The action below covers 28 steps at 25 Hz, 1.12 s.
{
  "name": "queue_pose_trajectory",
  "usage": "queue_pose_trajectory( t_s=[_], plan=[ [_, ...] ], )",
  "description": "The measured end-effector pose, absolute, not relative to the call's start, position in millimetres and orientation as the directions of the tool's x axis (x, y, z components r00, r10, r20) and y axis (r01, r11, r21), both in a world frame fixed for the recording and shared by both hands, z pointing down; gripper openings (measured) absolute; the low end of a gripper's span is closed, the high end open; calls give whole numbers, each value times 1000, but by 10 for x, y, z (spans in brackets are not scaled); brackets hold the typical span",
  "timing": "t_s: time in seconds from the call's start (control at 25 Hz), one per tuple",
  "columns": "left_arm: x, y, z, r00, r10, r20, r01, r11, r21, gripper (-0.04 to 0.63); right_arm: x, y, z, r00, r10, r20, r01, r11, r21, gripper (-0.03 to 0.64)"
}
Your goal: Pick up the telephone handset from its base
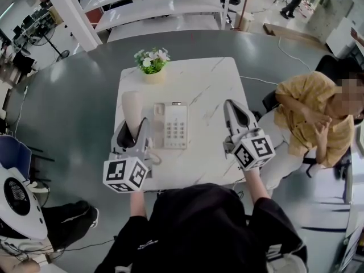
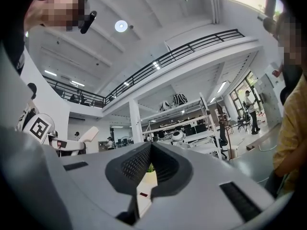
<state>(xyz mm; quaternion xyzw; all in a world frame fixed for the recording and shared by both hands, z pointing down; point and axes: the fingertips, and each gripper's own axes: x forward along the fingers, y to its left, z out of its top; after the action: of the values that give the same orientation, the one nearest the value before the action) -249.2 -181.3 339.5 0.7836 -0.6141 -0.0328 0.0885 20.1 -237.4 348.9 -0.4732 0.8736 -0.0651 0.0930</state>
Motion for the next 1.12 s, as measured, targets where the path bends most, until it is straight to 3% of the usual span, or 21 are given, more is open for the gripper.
queue_pose_trajectory(
  t_s=[1.12],
  plan=[
    [-2488,-1836,3446,244,-966,83,-962,-230,147,210,274,-2364,3558,-500,-864,-64,-846,502,-180,-11]
  ],
)
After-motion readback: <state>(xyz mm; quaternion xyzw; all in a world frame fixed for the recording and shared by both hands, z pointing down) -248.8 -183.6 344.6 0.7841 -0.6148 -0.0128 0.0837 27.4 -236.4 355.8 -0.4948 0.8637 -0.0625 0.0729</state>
